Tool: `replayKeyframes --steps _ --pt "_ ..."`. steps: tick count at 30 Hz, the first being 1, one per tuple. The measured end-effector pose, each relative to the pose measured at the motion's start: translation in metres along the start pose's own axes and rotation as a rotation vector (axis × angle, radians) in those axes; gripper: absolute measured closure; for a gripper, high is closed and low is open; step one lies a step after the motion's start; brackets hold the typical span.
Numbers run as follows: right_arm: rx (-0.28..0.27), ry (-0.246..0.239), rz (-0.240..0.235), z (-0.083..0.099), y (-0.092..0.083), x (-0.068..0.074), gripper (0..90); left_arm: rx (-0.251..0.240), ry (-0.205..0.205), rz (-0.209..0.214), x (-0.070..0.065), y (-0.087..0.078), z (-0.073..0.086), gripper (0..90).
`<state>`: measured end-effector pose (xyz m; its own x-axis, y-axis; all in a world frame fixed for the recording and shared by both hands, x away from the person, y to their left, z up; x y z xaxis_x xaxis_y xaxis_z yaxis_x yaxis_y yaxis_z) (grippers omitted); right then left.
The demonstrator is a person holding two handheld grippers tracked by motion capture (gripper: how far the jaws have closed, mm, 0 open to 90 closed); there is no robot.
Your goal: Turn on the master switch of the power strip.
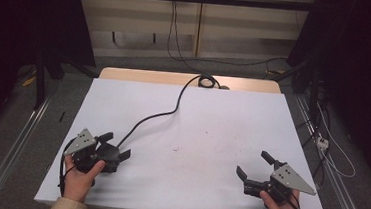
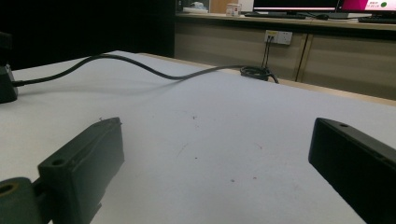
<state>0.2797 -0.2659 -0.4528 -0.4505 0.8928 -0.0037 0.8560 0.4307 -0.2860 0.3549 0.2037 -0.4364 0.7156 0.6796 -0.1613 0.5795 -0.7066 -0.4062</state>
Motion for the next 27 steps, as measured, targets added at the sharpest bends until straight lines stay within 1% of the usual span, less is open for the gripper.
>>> replayKeyframes --steps 3,7,9,14,27 --pt "0.000 0.000 0.000 0.0002 0.0002 -0.0003 3.3 0.001 0.000 -0.001 -0.0005 0.0015 0.0002 6.0" --pt "0.003 0.001 -0.002 0.0004 0.0006 -0.0001 3.3 0.007 0.001 0.013 -0.0002 0.0037 -0.0002 6.1" --pt "0.003 0.002 -0.003 0.0006 0.0007 -0.0001 3.3 0.010 0.003 0.012 0.0000 0.0043 -0.0002 6.1" --pt "0.004 0.005 -0.003 0.0009 0.0009 -0.0005 3.3 0.004 0.000 0.015 0.0003 0.0069 -0.0011 6.0" --pt "0.004 0.007 -0.007 0.0014 0.0016 -0.0007 3.2 0.007 0.028 0.018 -0.0021 0.0093 0.0003 6.1"
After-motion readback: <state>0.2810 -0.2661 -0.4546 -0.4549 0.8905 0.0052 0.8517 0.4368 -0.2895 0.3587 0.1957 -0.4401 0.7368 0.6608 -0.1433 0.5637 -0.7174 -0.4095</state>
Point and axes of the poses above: each handheld gripper's, and its own axes: y roughly forward along the jaws, z roughly out of its underside, x roughly to its left, the point moved 3 cm from there along y, roughly forward along the jaws, and after that the axes turned 6 degrees about x, right-handed, at the moved point
